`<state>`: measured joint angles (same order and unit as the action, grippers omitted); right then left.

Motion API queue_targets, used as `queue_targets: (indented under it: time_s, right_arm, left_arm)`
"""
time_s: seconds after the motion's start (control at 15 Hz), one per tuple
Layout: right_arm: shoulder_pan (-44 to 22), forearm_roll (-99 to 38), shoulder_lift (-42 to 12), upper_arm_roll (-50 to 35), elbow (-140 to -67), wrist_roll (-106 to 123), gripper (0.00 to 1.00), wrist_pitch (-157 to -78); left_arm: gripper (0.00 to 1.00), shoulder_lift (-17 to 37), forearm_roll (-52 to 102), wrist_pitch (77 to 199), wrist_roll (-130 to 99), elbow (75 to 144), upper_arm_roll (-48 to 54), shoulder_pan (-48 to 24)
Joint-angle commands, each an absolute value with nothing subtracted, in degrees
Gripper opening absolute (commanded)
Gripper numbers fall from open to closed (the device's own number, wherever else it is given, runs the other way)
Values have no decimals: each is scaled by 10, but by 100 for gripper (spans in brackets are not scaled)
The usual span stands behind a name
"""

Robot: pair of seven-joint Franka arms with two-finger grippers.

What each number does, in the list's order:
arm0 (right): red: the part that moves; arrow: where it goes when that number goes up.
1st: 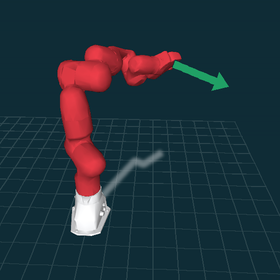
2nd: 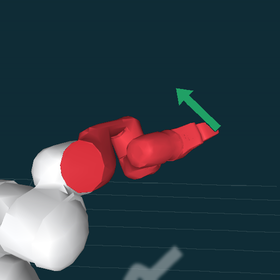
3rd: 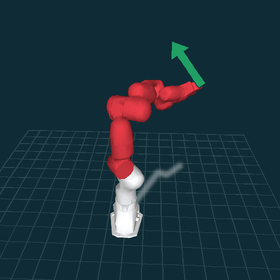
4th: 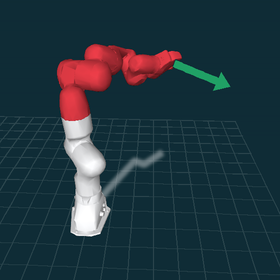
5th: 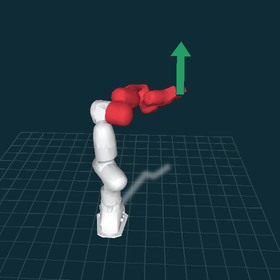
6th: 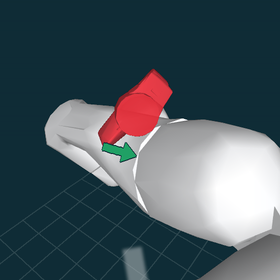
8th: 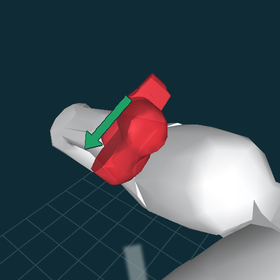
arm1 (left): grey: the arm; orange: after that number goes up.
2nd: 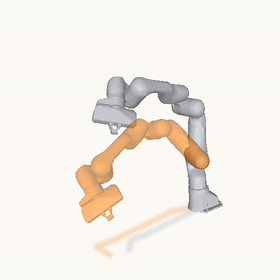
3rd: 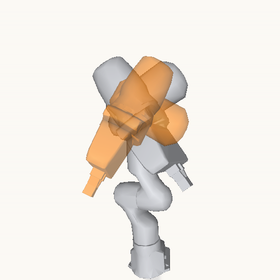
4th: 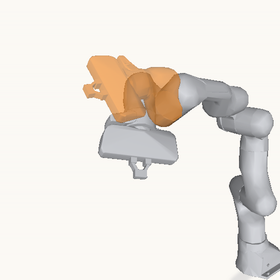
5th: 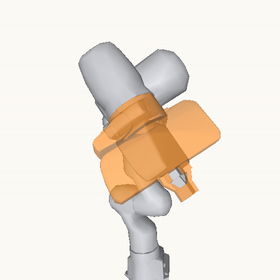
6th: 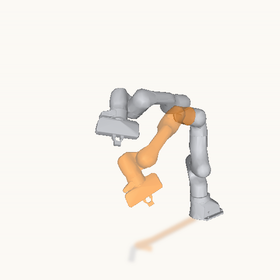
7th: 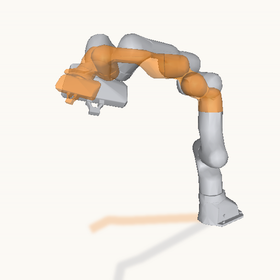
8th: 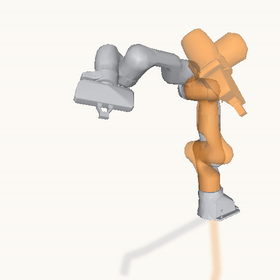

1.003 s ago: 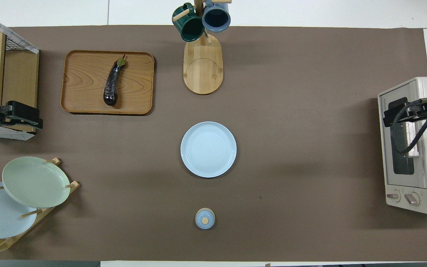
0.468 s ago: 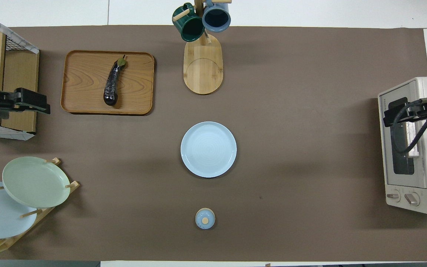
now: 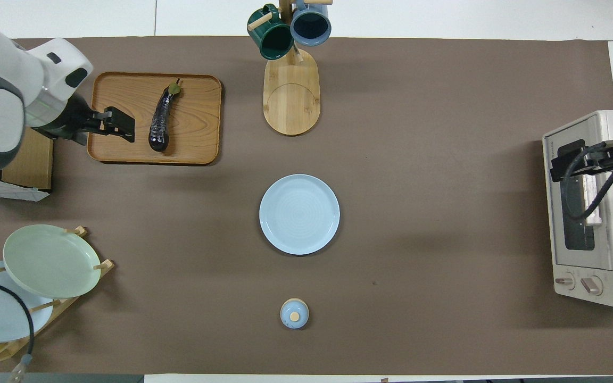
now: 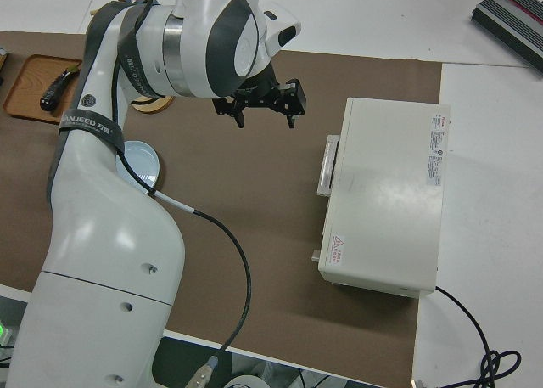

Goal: Put eggplant into oven
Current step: 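Reach the left gripper toward the purple eggplant on the wooden tray, then grasp the eggplant with the left gripper and lift it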

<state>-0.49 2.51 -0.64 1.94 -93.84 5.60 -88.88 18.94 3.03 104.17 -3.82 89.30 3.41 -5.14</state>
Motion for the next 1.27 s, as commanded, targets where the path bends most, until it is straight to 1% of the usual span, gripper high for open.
queue_targets:
  time_s: [0.0, 0.13, 0.33, 0.53, 1.2]
  right_arm:
    - [1, 11, -5, 17, -938, 51, 100, -879]
    - [1, 11, -5, 17, -938, 51, 100, -879]
    - [1, 11, -5, 17, -938, 51, 100, -879]
    - [1, 11, -5, 17, -938, 51, 100, -879]
    - [1, 11, -5, 17, -938, 51, 100, -879]
  left_arm:
    - [100, 260, 33, 1081, -12, 861, 29, -64]
    - [100, 288, 31, 1127, -12, 862, 29, -77]
    - [100, 308, 25, 1157, 20, 866, 29, -77]
    - [100, 309, 25, 1207, 21, 893, 28, -81]
    - [100, 306, 25, 1266, 21, 943, 27, -77]
